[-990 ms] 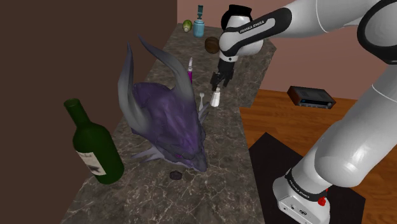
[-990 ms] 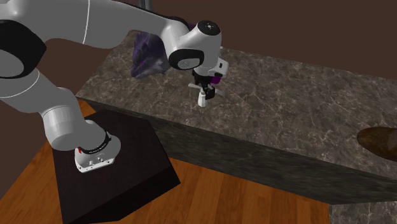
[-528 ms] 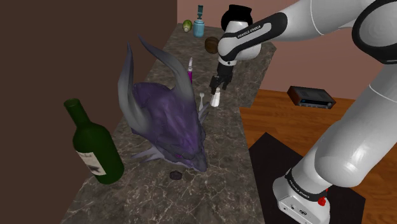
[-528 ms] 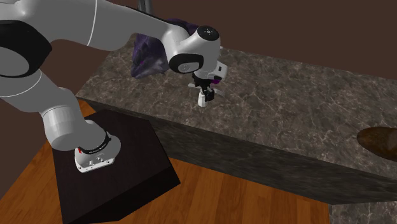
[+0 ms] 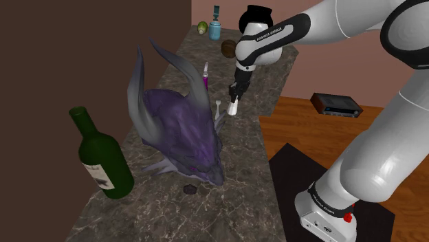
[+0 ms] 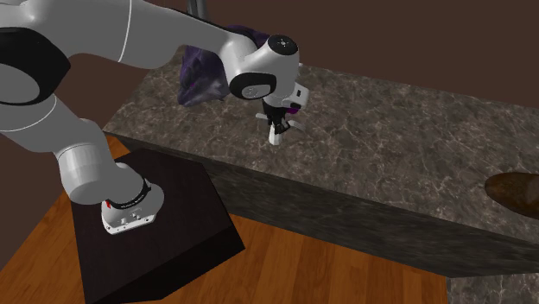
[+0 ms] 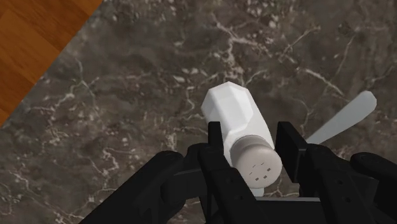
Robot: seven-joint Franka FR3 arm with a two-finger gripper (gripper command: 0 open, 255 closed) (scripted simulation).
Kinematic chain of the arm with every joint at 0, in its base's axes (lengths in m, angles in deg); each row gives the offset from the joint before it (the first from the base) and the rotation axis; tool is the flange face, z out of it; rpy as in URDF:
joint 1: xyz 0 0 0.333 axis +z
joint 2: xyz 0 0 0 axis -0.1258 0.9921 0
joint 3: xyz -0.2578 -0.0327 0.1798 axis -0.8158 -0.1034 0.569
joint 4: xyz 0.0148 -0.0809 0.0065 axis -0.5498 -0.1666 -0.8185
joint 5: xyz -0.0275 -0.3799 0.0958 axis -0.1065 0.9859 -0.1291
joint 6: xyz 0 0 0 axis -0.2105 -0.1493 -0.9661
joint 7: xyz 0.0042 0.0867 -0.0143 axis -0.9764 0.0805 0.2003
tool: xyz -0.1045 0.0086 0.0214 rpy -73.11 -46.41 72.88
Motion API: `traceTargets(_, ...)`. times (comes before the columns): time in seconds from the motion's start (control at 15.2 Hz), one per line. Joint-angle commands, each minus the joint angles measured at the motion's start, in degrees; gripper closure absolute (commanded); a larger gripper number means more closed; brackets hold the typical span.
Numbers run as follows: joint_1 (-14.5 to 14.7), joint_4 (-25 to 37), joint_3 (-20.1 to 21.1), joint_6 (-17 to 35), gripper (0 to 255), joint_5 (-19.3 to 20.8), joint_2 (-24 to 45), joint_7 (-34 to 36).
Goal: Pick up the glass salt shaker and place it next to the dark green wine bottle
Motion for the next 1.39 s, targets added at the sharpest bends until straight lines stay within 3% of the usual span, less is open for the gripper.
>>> traceTargets(0.0,0.0,0.0,0.0,0.0,255,0.0,0.0,0.0)
traceTargets(0.26,0.0,0.0,0.0,0.0,255,0.0,0.0,0.0)
traceTargets(1.32,0.0,6.8,0.0,-11.8,255,2.0,-5.2,2.1)
